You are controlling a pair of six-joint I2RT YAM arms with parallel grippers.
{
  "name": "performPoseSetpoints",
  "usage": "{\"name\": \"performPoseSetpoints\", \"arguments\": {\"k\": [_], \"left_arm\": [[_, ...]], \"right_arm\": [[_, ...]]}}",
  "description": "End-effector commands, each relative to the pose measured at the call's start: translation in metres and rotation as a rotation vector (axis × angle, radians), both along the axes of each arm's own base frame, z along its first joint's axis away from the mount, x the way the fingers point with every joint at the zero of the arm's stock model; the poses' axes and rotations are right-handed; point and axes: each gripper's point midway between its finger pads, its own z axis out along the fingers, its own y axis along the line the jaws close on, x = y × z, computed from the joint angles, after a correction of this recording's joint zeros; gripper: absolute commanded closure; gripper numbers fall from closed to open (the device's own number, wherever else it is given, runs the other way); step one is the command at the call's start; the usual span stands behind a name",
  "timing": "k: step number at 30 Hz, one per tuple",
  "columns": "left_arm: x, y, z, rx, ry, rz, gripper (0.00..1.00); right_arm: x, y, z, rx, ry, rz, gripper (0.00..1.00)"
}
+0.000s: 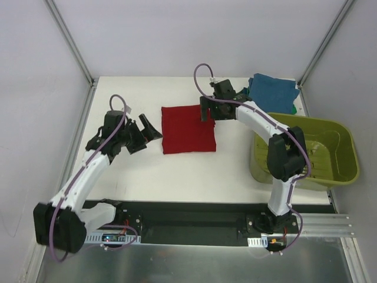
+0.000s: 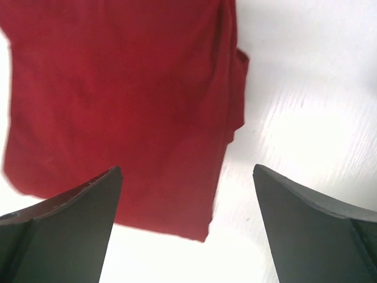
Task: Fold and stack the t-shirts
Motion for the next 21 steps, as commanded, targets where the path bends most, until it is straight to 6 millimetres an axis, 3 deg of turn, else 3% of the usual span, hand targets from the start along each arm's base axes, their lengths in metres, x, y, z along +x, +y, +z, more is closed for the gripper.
{"name": "performPoseSetpoints", "arguments": {"k": [1, 3, 4, 7, 9, 10, 11, 16, 19, 21], "left_arm": [[-0.026, 0.028, -0.011, 0.087, -0.034, 0.088, 0.01], [-0.036, 0.038, -0.01, 0.114, -0.051, 0.125, 0.01], [-0.04, 0.042, -0.012, 0.125, -0.048, 0.139, 0.01], [-0.048, 0.049, -0.01, 0.141, -0.066, 0.165, 0.01], [-0.05, 0.053, -0.008, 0.153, -0.082, 0.176, 0.01], [-0.051, 0.054, -0.007, 0.157, -0.078, 0.177, 0.01], [-0.052, 0.054, -0.007, 0.162, -0.077, 0.175, 0.01], [-0.053, 0.059, -0.012, 0.183, -0.055, 0.199, 0.01], [-0.052, 0.062, -0.015, 0.194, -0.043, 0.215, 0.01], [-0.052, 0.063, -0.015, 0.199, -0.041, 0.221, 0.01]], "right_arm": [[0.016, -0.003, -0.01, -0.096, -0.009, 0.077, 0.03], [0.02, 0.001, -0.025, -0.112, 0.016, 0.094, 0.03], [0.026, 0.004, -0.022, -0.11, 0.014, 0.093, 0.03], [0.03, 0.006, -0.054, -0.15, 0.091, 0.098, 0.03], [0.038, 0.011, -0.055, -0.151, 0.087, 0.103, 0.03], [0.036, 0.009, -0.068, -0.167, 0.118, 0.104, 0.03], [0.039, 0.01, -0.068, -0.169, 0.116, 0.101, 0.03], [0.031, 0.007, -0.091, -0.189, 0.18, 0.097, 0.02], [0.016, 0.016, -0.102, -0.138, 0.241, 0.131, 0.01], [0.007, 0.018, -0.107, -0.118, 0.275, 0.14, 0.07]]}}
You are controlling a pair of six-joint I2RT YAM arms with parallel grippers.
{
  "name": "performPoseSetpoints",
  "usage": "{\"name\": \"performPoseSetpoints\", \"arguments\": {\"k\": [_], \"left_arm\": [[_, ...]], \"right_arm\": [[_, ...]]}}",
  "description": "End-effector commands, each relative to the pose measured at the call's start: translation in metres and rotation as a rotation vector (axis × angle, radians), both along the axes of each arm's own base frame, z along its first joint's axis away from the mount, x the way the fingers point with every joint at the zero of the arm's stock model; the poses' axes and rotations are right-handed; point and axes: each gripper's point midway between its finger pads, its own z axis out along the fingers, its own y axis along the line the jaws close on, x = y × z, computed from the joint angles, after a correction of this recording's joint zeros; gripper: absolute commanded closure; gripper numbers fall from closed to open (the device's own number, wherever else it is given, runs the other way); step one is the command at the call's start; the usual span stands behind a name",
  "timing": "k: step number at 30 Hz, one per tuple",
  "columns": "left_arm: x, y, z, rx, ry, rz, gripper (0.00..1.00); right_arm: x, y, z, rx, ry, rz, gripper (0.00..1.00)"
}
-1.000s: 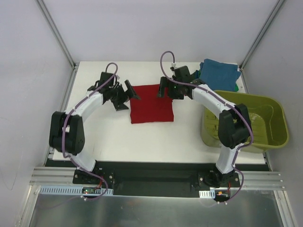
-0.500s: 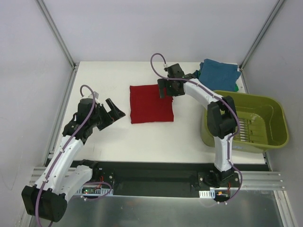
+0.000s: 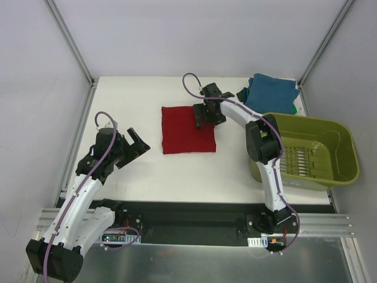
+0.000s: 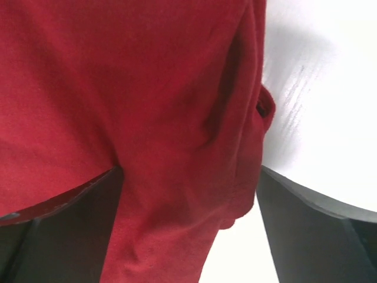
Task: Fold and stack the t-shirts
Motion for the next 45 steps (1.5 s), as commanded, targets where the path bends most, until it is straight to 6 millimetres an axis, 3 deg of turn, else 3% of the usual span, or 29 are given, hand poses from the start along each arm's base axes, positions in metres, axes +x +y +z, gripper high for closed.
{"name": "performPoseSetpoints", "arguments": {"k": [1, 7, 14, 20, 26, 30, 39, 45], "left_arm": [[0.001, 0.012, -0.004, 0.037, 0.013, 0.054, 0.01], [0.001, 0.015, -0.002, 0.043, 0.004, 0.07, 0.01], [-0.002, 0.016, 0.001, 0.038, -0.001, 0.076, 0.01], [-0.004, 0.019, 0.002, 0.046, -0.005, 0.091, 0.01], [-0.005, 0.022, 0.007, 0.064, -0.015, 0.092, 0.01], [-0.006, 0.029, 0.006, 0.091, -0.011, 0.12, 0.01], [-0.006, 0.036, 0.005, 0.127, 0.003, 0.138, 0.01], [-0.005, 0.039, 0.009, 0.139, -0.004, 0.151, 0.01]], "right_arm": [[-0.029, 0.011, -0.011, 0.057, 0.121, 0.034, 0.08], [-0.043, 0.025, -0.022, 0.089, 0.157, 0.046, 0.2], [-0.042, 0.035, -0.029, 0.067, 0.135, 0.038, 0.39], [-0.041, 0.034, -0.028, 0.009, 0.098, 0.055, 0.6], [-0.033, 0.028, -0.027, -0.058, 0.046, 0.137, 0.96], [-0.018, 0.011, -0.005, -0.162, -0.06, 0.137, 0.99], [0.034, -0.057, 0.081, -0.527, -0.383, -0.046, 0.99], [0.053, -0.079, 0.123, -0.682, -0.498, -0.094, 0.99]]}}
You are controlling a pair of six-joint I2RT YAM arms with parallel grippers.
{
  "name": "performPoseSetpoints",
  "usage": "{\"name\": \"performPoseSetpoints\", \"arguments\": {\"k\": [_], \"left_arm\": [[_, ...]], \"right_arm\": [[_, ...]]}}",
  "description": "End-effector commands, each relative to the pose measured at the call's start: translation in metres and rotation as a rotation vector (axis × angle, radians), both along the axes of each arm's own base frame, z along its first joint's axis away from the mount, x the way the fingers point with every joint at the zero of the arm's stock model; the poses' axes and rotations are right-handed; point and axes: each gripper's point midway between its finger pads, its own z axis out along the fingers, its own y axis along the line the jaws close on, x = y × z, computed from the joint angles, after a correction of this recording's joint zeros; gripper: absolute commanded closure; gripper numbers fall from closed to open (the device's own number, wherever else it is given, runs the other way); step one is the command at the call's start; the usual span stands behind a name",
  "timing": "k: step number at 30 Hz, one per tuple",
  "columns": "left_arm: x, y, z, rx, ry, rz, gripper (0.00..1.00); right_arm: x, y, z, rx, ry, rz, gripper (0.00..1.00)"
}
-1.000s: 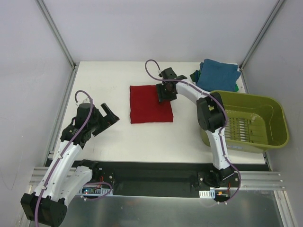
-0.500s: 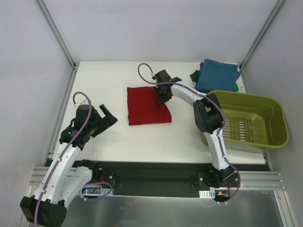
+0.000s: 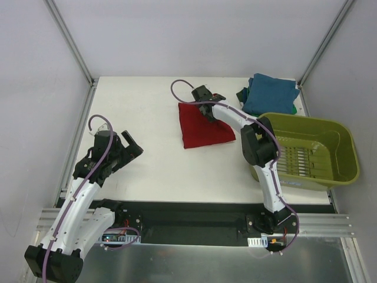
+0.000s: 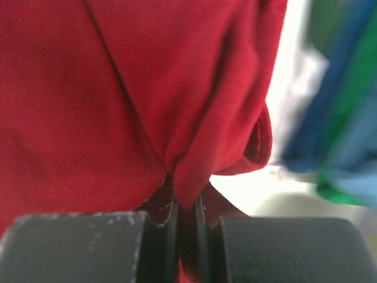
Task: Fold and stack the t-shirts
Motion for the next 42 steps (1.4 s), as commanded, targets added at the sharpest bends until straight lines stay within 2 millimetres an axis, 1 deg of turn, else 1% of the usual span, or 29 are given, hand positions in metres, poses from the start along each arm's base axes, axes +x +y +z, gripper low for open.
{"name": "performPoseSetpoints", "arguments": {"k": [1, 3, 4, 5, 6, 9, 11, 13, 15, 17, 18, 20, 21, 24, 28, 29, 31, 32, 34, 35, 38, 40, 41, 42], "left_arm": [[0.005, 0.009, 0.014, 0.036, -0.034, 0.026, 0.01], [0.005, 0.009, 0.016, 0.034, -0.04, 0.024, 0.01], [0.005, 0.01, 0.016, 0.037, -0.039, 0.026, 0.01], [0.006, 0.011, 0.017, 0.039, -0.039, 0.03, 0.01], [0.006, 0.011, 0.019, 0.039, -0.044, 0.029, 0.01], [0.006, 0.011, 0.021, 0.042, -0.047, 0.033, 0.01], [0.007, 0.011, 0.022, 0.041, -0.049, 0.028, 0.01], [0.007, 0.011, 0.022, 0.043, -0.049, 0.025, 0.01], [0.007, 0.01, 0.024, 0.043, -0.053, 0.022, 0.01], [0.007, 0.01, 0.026, 0.038, -0.054, 0.021, 0.01], [0.008, 0.009, 0.027, 0.037, -0.056, 0.021, 0.01], [0.008, 0.007, 0.027, 0.03, -0.053, 0.015, 0.01], [0.008, 0.007, 0.027, 0.028, -0.052, 0.015, 0.01], [0.009, 0.006, 0.026, 0.024, -0.043, 0.016, 0.01], [0.011, 0.004, 0.026, 0.012, -0.035, 0.02, 0.01], [0.011, 0.004, 0.026, 0.011, -0.031, 0.02, 0.01], [0.013, 0.004, 0.026, 0.012, -0.027, 0.02, 0.01], [0.013, 0.004, 0.027, 0.011, -0.027, 0.021, 0.01], [0.014, 0.003, 0.026, 0.008, -0.02, 0.023, 0.01], [0.014, 0.003, 0.026, 0.008, -0.019, 0.023, 0.01], [0.015, 0.003, 0.026, 0.007, -0.017, 0.027, 0.01], [0.016, 0.004, 0.025, 0.01, -0.013, 0.03, 0.01], [0.016, 0.004, 0.025, 0.011, -0.015, 0.03, 0.01], [0.016, 0.004, 0.025, 0.011, -0.013, 0.032, 0.01]], "right_arm": [[0.031, -0.029, 0.102, -0.166, -0.252, -0.061, 0.99], [0.036, -0.036, 0.117, -0.214, -0.299, -0.087, 0.99], [0.04, -0.036, 0.128, -0.232, -0.316, -0.078, 1.0], [0.041, -0.037, 0.132, -0.243, -0.325, -0.08, 0.99], [0.043, -0.04, 0.142, -0.261, -0.351, -0.092, 0.99], [0.047, -0.044, 0.162, -0.328, -0.389, -0.089, 0.99], [0.05, -0.047, 0.171, -0.349, -0.399, -0.08, 0.99], [0.053, -0.051, 0.181, -0.343, -0.417, -0.09, 0.99], [0.056, -0.054, 0.198, -0.334, -0.443, -0.094, 0.99], [0.058, -0.059, 0.211, -0.34, -0.457, -0.093, 0.99], [0.059, -0.062, 0.226, -0.344, -0.484, -0.101, 0.99], [0.06, -0.067, 0.242, -0.334, -0.518, -0.112, 0.99], [0.06, -0.072, 0.254, -0.313, -0.54, -0.121, 1.0], [0.059, -0.083, 0.275, -0.261, -0.579, -0.133, 0.99], [0.057, -0.102, 0.295, -0.237, -0.62, -0.18, 0.99], [0.058, -0.112, 0.3, -0.234, -0.63, -0.203, 0.99], [0.058, -0.119, 0.308, -0.212, -0.652, -0.225, 0.99], [0.058, -0.127, 0.313, -0.202, -0.663, -0.239, 0.99], [0.06, -0.129, 0.319, -0.174, -0.679, -0.24, 0.99], [0.059, -0.134, 0.324, -0.161, -0.692, -0.251, 0.99], [0.059, -0.14, 0.33, -0.133, -0.704, -0.259, 1.0], [0.061, -0.141, 0.329, -0.077, -0.707, -0.255, 0.99], [0.06, -0.149, 0.325, -0.063, -0.69, -0.267, 0.99], [0.063, -0.147, 0.321, -0.012, -0.687, -0.259, 0.99]]}}
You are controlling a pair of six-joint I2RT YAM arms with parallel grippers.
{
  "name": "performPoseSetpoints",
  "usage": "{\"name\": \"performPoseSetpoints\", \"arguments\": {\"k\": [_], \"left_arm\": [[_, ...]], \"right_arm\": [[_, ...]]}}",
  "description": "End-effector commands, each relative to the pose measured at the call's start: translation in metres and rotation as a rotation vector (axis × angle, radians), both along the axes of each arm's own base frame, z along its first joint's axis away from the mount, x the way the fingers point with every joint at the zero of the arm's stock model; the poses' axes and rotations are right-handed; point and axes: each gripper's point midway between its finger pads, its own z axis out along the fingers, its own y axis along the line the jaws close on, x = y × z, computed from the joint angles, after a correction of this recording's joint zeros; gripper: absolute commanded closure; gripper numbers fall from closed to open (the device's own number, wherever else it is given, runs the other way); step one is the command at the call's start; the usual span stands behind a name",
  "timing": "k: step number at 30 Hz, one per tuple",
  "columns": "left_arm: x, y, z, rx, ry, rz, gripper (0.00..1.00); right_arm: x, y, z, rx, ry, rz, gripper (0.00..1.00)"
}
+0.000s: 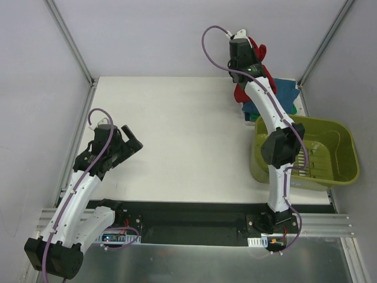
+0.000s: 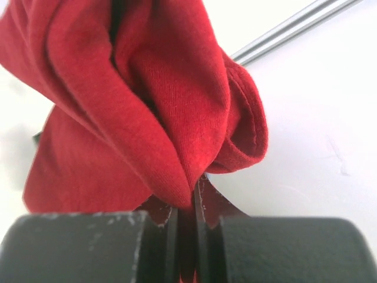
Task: Fold and stack the t-shirts
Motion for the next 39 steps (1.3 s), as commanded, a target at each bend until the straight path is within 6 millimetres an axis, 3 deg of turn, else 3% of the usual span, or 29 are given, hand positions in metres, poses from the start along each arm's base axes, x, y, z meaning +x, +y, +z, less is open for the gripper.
{"name": "performPoseSetpoints", "arguments": {"k": [1, 6, 15, 16, 20, 22, 26, 30, 35, 39], "left_arm": [[0.004, 0.003, 0.012, -0.002, -0.017, 0.021, 0.01], [0.006, 0.004, 0.011, 0.004, -0.007, 0.023, 0.01], [0.012, 0.005, 0.003, 0.022, 0.03, 0.028, 0.01], [0.013, 0.005, 0.003, 0.023, 0.033, 0.03, 0.01], [0.016, 0.005, -0.002, 0.031, 0.054, 0.033, 0.01], [0.018, 0.005, -0.002, 0.034, 0.056, 0.033, 0.01], [0.021, 0.004, -0.006, 0.038, 0.079, 0.028, 0.01], [0.023, 0.004, -0.007, 0.043, 0.086, 0.029, 0.01], [0.026, 0.002, -0.007, 0.041, 0.096, 0.027, 0.01], [0.028, 0.002, -0.007, 0.041, 0.097, 0.025, 0.01]], "right_arm": [[-0.012, -0.011, 0.055, 0.198, -0.155, 0.03, 0.99], [-0.006, -0.037, 0.026, 0.295, -0.093, 0.005, 1.0], [-0.004, -0.096, 0.004, 0.411, -0.063, -0.08, 0.99], [-0.004, -0.109, -0.001, 0.432, -0.062, -0.11, 0.98], [-0.002, -0.128, -0.026, 0.523, -0.014, -0.128, 0.94], [0.002, -0.127, -0.045, 0.575, 0.028, -0.113, 0.89], [0.009, -0.148, -0.071, 0.718, 0.048, -0.135, 0.78], [0.021, -0.156, -0.093, 0.781, 0.086, -0.104, 0.57], [0.028, -0.169, -0.099, 0.797, 0.074, -0.097, 0.42], [0.027, -0.173, -0.087, 0.798, 0.048, -0.085, 0.29]]}}
